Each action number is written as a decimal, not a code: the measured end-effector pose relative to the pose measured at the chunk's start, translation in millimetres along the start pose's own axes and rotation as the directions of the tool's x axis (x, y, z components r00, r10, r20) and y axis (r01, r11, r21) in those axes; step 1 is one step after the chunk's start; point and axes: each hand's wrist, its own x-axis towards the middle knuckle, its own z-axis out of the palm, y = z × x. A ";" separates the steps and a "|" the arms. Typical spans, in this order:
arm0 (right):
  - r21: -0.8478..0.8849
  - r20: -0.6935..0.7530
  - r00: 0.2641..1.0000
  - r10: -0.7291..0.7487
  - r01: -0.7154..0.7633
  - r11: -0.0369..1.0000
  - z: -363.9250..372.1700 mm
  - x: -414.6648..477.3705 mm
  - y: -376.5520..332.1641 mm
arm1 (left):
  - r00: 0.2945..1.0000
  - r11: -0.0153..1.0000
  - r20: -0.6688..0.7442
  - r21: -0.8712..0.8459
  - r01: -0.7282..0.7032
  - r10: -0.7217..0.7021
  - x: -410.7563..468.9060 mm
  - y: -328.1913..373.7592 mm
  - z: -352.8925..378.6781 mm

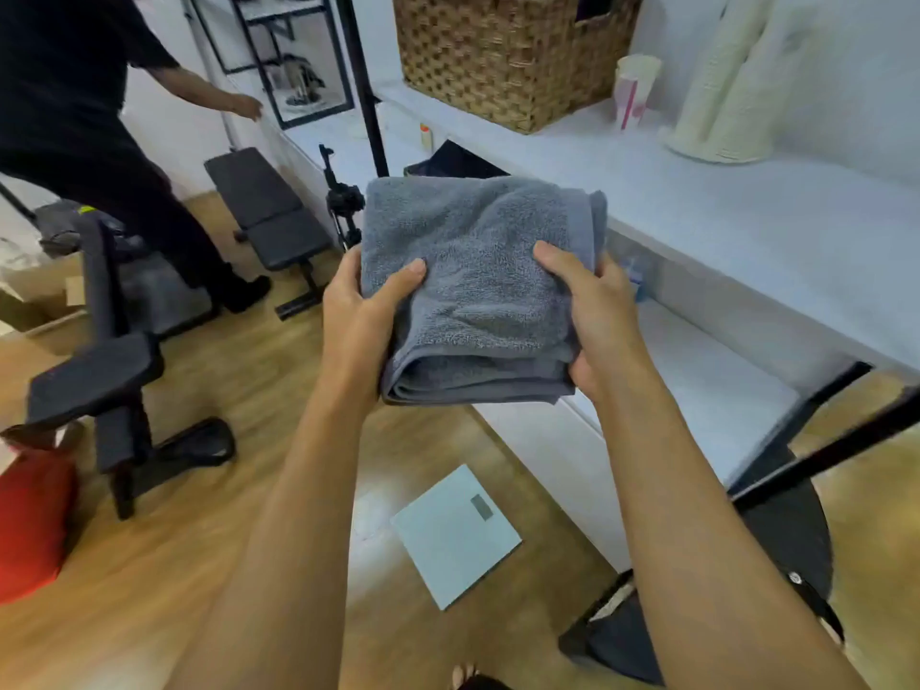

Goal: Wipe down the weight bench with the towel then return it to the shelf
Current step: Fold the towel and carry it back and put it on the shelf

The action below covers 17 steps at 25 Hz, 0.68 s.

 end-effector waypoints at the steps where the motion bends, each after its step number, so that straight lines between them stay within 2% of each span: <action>1: 0.003 -0.039 0.999 -0.002 0.002 1.000 4.5 5.4 3.6 | 0.999 1.000 0.039 -0.004 0.013 -0.013 15.3 -3.1 -1.5; 5: -0.012 -0.234 0.972 -0.029 0.027 1.000 16.4 39.0 21.6 | 0.972 0.999 0.228 -0.008 0.053 -0.049 86.4 -32.9 3.7; 9: -0.049 -0.425 0.903 -0.067 0.051 0.997 -6.2 77.9 81.5 | 0.912 0.997 0.405 -0.026 0.075 -0.058 142.4 -111.4 17.8; 13: -0.080 -0.565 0.821 -0.089 0.053 0.995 -72.4 122.5 172.6 | 0.861 0.992 0.496 0.002 0.126 -0.111 170.9 -238.5 56.9; 15: -0.138 -0.628 0.767 -0.128 0.053 0.989 -126.2 147.5 219.1 | 0.809 0.983 0.568 0.008 0.181 -0.153 177.0 -316.0 96.3; 17: -0.200 -0.667 0.723 -0.177 0.056 0.978 -187.4 173.4 256.4 | 0.758 0.987 0.637 0.029 0.160 -0.142 182.9 -384.4 145.5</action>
